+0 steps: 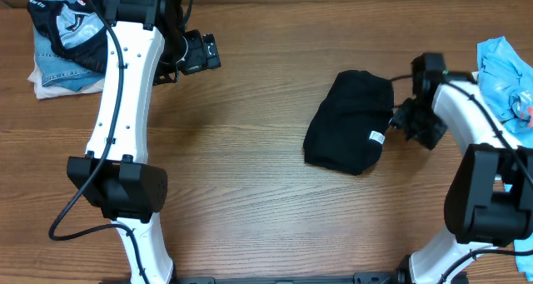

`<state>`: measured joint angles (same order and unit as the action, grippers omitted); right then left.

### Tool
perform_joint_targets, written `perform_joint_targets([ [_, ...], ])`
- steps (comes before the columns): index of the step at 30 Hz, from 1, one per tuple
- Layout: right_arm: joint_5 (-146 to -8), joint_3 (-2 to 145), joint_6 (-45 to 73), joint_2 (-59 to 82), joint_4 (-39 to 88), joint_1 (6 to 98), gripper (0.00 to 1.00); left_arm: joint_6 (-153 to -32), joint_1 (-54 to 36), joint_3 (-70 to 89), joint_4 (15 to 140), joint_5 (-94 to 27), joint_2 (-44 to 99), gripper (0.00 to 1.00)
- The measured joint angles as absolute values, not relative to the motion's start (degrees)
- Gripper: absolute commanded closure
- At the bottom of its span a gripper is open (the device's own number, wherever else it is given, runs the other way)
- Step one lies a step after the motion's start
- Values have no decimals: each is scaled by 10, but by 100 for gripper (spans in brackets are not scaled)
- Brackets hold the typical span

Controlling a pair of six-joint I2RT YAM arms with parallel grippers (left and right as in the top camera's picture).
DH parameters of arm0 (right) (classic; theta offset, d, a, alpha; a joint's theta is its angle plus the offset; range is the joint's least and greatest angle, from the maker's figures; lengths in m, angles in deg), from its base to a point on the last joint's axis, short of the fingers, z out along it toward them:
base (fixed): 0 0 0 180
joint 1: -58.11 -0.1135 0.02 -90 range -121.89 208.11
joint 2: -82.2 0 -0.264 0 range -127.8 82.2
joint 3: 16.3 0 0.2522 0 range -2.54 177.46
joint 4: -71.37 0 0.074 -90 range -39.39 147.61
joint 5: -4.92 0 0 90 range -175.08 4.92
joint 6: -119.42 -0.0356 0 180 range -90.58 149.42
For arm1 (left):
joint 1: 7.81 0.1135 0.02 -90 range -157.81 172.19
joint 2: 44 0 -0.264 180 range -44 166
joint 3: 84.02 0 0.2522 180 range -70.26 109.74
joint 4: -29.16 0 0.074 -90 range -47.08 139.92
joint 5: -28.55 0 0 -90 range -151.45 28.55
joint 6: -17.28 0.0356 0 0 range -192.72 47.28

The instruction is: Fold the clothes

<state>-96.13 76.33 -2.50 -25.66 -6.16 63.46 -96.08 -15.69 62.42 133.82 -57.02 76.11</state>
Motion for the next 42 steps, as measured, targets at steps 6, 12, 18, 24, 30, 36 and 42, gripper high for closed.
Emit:
perform_joint_targets([
  [6,-909,942,-15,-256,-188,636,38,-961,-157,624,1338,-570,761,0],
  [12,-633,981,159,-255,-187,628,74,-961,-157,624,1336,-570,761,0],
  [18,-484,902,240,-255,-107,590,83,-961,-157,624,1336,-570,761,0],
  [24,-348,729,262,-256,59,557,83,-961,-158,624,1336,-570,761,0],
  [30,-273,573,227,-256,160,545,73,-961,-161,624,1339,-570,761,0],
  [36,-260,470,175,-256,247,559,69,-961,-161,624,1341,-570,761,0],
  [42,-255,463,156,-256,222,588,86,-961,-161,624,1343,-570,761,0],
])
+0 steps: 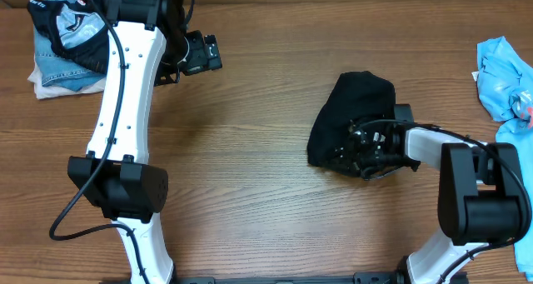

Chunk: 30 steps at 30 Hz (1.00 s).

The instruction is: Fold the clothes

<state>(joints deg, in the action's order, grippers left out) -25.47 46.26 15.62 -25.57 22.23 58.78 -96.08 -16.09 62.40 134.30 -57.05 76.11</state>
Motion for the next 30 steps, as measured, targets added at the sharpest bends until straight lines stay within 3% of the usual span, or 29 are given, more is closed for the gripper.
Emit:
perform_joint_targets([
  [7,-238,509,144,-200,106,596,82,-961,-161,624,1343,-570,761,0],
  [9,-238,534,130,-162,97,597,70,-961,-161,624,1343,-570,761,0],
  [10,-237,548,121,-142,99,598,55,-961,-161,624,1343,-570,761,0],
  [11,-235,564,118,-123,106,599,48,-961,-161,624,1342,-570,761,0],
  [13,-239,598,101,-88,135,604,42,-961,-161,624,1342,-570,761,0],
  [21,-298,653,44,-75,268,607,40,-961,-161,624,1338,-570,761,0],
  [30,-315,653,9,-274,437,607,47,-961,-161,624,1338,-570,761,0],
])
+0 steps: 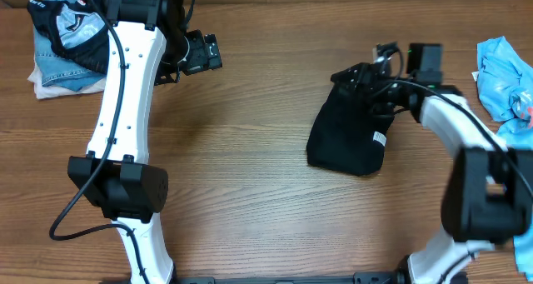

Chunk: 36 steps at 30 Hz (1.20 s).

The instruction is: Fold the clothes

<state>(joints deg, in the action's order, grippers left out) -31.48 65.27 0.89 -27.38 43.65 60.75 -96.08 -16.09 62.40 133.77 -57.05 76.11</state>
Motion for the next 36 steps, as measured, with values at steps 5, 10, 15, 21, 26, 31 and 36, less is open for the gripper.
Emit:
perform_joint_targets([
  [5,-311,651,-8,-379,579,607,47,-961,-161,624,1338,-570,761,0],
  [10,-329,651,-21,-408,616,607,48,-961,-161,624,1338,-570,761,0],
  [15,-334,681,-22,-408,583,609,43,-961,-161,624,1338,-570,761,0],
  [21,-335,818,-20,-405,426,623,37,-958,-161,624,1343,-570,761,0],
  [26,-339,907,-6,-356,243,628,38,-949,-161,624,1343,-570,761,0],
  [31,-335,921,42,-311,69,619,50,-948,-161,624,1342,-571,761,0],
  [36,-339,859,104,-316,64,577,56,-948,-161,624,1342,-570,761,0],
])
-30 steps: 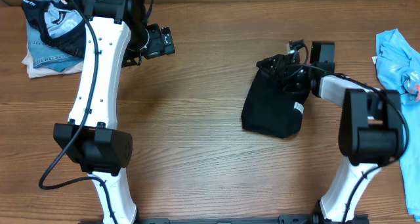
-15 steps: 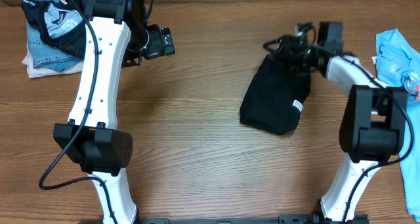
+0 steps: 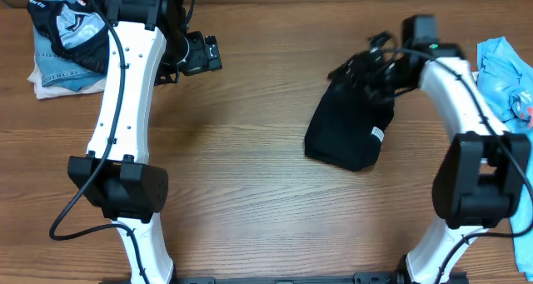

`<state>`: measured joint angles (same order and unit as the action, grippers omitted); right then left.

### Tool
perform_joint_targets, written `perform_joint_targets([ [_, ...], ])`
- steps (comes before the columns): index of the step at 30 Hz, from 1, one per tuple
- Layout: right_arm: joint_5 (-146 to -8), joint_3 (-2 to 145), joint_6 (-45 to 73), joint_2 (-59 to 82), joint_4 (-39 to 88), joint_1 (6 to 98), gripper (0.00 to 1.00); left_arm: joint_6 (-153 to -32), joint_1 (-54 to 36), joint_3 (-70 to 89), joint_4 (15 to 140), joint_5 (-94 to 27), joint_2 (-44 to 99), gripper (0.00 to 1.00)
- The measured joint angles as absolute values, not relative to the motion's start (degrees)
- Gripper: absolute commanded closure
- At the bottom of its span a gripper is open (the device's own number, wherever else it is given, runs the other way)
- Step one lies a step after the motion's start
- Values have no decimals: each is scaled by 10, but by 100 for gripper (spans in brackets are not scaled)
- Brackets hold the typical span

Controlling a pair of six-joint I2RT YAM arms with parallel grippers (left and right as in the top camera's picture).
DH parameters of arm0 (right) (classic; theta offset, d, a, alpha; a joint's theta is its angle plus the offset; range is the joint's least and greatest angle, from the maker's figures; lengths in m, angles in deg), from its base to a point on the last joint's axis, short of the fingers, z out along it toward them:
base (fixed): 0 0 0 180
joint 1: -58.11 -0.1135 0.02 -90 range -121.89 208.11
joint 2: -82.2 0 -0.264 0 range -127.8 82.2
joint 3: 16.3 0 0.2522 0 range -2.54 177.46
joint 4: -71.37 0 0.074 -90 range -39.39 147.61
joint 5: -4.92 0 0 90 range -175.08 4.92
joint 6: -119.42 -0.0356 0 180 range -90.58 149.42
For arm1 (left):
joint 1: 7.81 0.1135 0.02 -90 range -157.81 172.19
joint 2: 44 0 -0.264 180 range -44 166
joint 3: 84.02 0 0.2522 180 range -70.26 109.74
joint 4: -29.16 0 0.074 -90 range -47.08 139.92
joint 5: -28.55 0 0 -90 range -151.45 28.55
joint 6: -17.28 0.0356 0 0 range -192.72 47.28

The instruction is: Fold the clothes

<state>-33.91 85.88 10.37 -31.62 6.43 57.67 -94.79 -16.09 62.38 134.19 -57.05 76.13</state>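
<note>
A black garment (image 3: 343, 130) lies folded into a compact bundle right of the table's middle, a white tag (image 3: 376, 134) showing on its lower right. My right gripper (image 3: 364, 67) is down at the bundle's far edge, where the cloth is bunched up around it. Its dark fingers merge with the black cloth, so their state does not show. My left gripper (image 3: 210, 54) hovers far off at the back left, open and empty, pointing right.
A pile of clothes (image 3: 58, 47) with denim, a dark top and white cloth sits at the back left corner. A light blue garment (image 3: 502, 76) lies at the right edge. Both white arms rise from the front edge.
My right gripper has shifted a little farther back and up at the bundle's far edge. The black bundle has turned slightly, its lower end now a bit more to the left. The left arm is unchanged.
My right gripper was first beside the bundle's right edge. Then it was down on the bundle's near right corner, covering the tag. Then it was at the far edge, where it still is, with the cloth bunched there. The left arm stayed still throughout.
</note>
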Motion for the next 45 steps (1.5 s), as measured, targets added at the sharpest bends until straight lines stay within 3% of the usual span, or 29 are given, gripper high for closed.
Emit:
perform_joint_targets([
  [7,-339,710,98,-347,237,512,51,-948,-161,624,1348,-570,761,0],
  [17,-295,665,90,-372,268,563,59,-948,-161,624,1355,-570,761,0],
  [21,-253,668,90,-352,236,576,51,-948,-161,624,1355,-570,761,0],
  [23,-228,669,89,-308,224,573,40,-948,-161,624,1352,-570,761,0],
  [26,-209,676,87,-244,211,570,32,-948,-161,624,1349,-570,761,0],
  [36,-296,648,84,-205,162,555,38,-947,-161,624,1349,-570,761,0],
  [41,-326,541,59,-206,265,545,33,-948,-161,624,1346,-570,761,0],
  [45,-335,451,16,-208,356,546,37,-948,-161,624,1346,-570,761,0],
])
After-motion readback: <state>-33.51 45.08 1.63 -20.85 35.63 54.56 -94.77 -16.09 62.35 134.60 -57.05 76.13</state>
